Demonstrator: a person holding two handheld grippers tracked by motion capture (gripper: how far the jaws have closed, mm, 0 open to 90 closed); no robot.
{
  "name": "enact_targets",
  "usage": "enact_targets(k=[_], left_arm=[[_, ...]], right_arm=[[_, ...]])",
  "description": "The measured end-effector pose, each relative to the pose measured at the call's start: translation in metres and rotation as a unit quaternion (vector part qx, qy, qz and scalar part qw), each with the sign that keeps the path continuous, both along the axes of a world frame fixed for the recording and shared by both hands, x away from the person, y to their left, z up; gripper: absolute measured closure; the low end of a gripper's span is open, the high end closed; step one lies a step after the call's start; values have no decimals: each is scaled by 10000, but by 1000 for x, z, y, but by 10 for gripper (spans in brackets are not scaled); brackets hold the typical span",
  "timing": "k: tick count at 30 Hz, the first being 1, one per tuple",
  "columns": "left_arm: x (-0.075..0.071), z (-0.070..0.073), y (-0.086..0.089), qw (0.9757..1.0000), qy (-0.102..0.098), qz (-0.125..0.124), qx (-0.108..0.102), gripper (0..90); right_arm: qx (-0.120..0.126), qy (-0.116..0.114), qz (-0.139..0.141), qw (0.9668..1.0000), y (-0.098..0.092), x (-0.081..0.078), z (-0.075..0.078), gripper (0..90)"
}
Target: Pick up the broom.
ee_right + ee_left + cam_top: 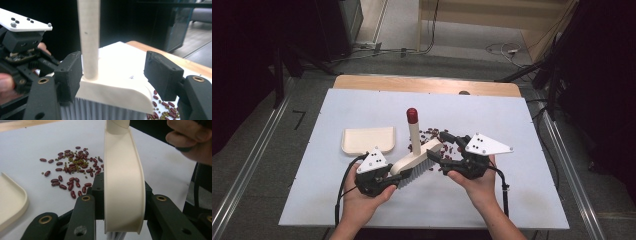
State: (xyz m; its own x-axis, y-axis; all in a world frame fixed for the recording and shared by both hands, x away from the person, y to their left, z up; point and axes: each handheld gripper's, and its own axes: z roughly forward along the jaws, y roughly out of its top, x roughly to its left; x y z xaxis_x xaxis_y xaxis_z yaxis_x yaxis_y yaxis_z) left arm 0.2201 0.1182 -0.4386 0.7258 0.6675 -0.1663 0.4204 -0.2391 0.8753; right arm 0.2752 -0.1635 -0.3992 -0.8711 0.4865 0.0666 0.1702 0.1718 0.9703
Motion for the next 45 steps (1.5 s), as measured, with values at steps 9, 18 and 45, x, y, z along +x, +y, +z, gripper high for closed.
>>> enact_targets(k=[9,18,45], left_arm=[[1,0,18,9990,-108,-399,191,687],[-1,1,29,9938,-107,-1079,253,686],[-10,-2,3,9732,-11,-2252,467,687]], right_arm=[[-263,318,382,9984,-28,22,0,295],[-706,611,1092,9896,-43,36,-5,292],[-1841,643,3262,9250,8,8,-32,546]])
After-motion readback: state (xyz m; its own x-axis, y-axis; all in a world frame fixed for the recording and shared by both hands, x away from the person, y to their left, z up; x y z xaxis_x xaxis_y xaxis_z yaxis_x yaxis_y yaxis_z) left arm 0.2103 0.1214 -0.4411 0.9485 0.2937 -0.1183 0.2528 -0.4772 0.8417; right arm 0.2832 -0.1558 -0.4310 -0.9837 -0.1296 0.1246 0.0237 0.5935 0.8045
